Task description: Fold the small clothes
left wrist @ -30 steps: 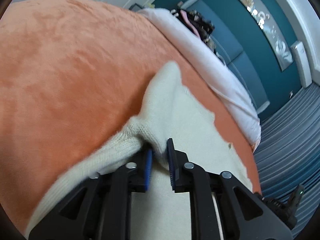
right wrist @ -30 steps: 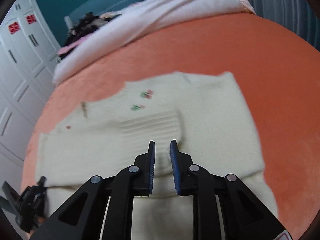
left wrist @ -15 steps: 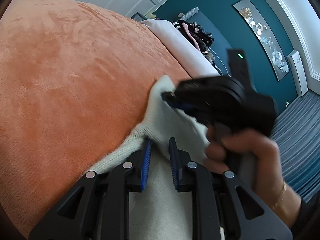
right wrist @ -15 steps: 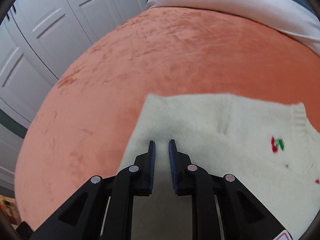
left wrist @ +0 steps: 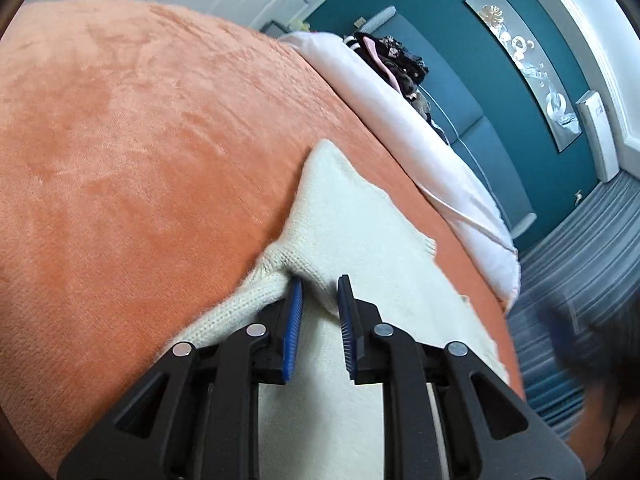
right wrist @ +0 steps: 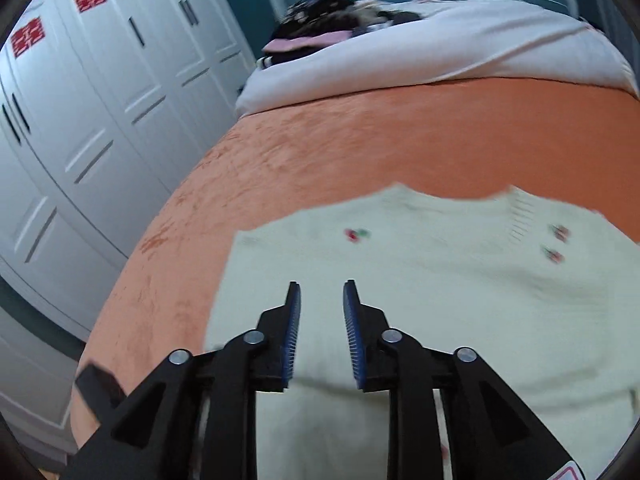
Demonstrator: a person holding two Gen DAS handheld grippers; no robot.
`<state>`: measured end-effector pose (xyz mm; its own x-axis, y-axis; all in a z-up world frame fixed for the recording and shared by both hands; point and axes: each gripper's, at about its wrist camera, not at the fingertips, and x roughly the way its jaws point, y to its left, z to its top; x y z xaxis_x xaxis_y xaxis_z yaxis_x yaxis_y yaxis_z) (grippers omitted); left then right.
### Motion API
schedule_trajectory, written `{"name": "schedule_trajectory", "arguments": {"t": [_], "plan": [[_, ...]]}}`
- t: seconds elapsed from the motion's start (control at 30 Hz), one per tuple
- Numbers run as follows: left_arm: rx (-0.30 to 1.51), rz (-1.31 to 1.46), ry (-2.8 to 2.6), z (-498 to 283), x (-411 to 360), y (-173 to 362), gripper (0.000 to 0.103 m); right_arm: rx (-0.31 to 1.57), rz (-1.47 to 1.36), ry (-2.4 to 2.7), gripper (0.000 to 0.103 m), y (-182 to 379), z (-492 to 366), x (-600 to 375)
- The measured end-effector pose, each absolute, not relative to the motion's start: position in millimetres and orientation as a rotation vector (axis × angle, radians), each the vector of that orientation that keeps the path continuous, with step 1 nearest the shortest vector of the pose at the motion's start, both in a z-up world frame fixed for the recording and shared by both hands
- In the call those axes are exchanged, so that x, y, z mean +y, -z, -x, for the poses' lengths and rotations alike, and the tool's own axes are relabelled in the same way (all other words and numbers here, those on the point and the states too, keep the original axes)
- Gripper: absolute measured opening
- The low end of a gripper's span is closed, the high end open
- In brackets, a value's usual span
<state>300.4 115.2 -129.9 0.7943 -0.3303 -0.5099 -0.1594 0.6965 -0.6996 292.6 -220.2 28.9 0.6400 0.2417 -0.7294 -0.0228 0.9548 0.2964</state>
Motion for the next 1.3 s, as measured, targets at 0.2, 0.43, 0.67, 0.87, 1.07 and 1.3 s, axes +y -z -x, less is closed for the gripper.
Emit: {"name": "schedule_trajectory", "arguments": {"t": [0.2,0.43,0.67,0.87,1.07,1.3], "plan": [[0.746,0.749,0.078,-209.5,137.7,82.5,0.08,0.984,-0.358,0.127,0.048,-24.5,-82.6,-365.4],[0.953,0.789,0.069,-86.6,163.0,89.4,0.09,1.05,-0.609,0.13,0.069,14.0,33.2,-379.5],[0.968,0.781,0.097,-55.2,149.9,88.8,0.096,1.068,-0.739,0.116,0.072,54.1,26.6,-357.9],[0.988,0.819,0.122,-55.4,139.4,91.9,0.097,1.0,-0.791,0.123,0.075,55.4,23.0,-352.8],[1.035,0.853,0.165,-62.2,133.6,94.8,0.045,0.995,-0.85,0.086,0.013,57.2,15.5,-357.0],[1.009,0.839,0.196,-55.3,129.9,65.2,0.007,0.802,-0.781,0.019,0.007,0.9,25.7,-351.6]]}}
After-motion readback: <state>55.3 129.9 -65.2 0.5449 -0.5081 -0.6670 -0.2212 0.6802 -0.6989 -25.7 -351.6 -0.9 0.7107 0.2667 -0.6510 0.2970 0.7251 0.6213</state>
